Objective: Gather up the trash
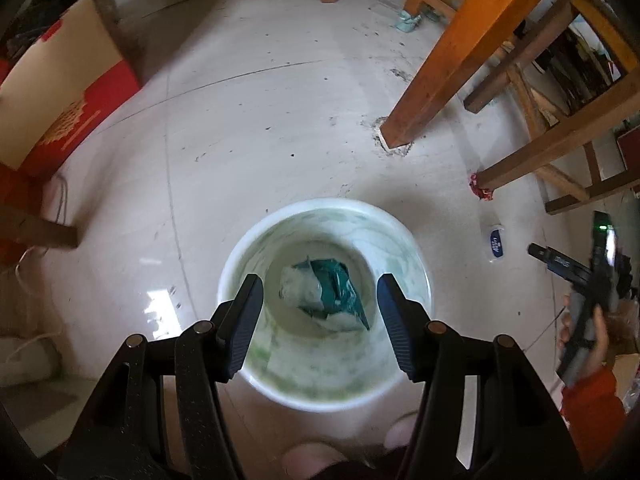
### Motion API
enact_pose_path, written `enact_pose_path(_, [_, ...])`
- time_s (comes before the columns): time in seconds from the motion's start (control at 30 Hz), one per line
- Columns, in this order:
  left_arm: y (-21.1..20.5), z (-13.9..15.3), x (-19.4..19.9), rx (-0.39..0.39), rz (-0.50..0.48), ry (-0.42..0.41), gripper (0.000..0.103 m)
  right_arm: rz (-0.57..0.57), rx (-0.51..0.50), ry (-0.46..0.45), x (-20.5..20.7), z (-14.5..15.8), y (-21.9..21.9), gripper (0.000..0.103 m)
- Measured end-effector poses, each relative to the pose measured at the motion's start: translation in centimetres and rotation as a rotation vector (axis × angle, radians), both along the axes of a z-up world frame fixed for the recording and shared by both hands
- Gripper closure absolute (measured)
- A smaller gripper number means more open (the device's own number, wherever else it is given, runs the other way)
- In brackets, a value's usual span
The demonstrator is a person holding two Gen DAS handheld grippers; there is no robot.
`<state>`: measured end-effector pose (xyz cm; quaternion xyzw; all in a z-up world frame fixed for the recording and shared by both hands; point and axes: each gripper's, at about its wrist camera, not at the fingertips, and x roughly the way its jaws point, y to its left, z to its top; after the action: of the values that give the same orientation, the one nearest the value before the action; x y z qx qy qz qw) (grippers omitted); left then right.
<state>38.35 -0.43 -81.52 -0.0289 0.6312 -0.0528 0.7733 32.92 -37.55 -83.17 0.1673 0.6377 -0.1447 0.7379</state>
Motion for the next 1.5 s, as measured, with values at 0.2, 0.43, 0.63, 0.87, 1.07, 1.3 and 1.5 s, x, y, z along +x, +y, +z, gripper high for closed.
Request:
enact_pose_path(0.2, [-1.1,-2.0,1.5,0.015,-0.049,-0.038,0.045,-0.018,0.006,-0.027,1.9,-6.2,-2.3,0.029])
enact_pose_path(0.43, [-2.2,-2.9,2.3,0.024,-0.079,-0.032,0.045,-0.014,-0.050,-0.029,2.6,-8.6,-1.4,0.027])
enact_pose_path(0.63, [-2.4,-3.2,1.9,0.031,-0.097,-0.021,0.045,0.043,-0.100,-0.035,2.8,-9.3,-0.5,0.020])
enact_pose_path(0.87, [-2.2,-2.9,1.1,0.040,-0.082,-0.029,0.045,0.085,-0.085,-0.098,1.8,-6.9,-0.4,0.024])
enact_pose_path(1.07, [-0.5,-1.5,-0.3,0.056,-0.013,-0.043,0.045,0.226,-0.017,-0.210,-0.6,2.7,5.8,0.024])
enact_pose_path(1.3, [3.4,1.1,-4.1,0.056,0.159,-0.021,0.045,0.449,0.144,-0.302,-2.3,14.3,16.8,0.023])
enact_pose_path(1.5, [5.7,4.0,-6.6,0.057,0.204,-0.001,0.045,0.638,0.248,-0.268,-3.0,16.6,25.6,0.020])
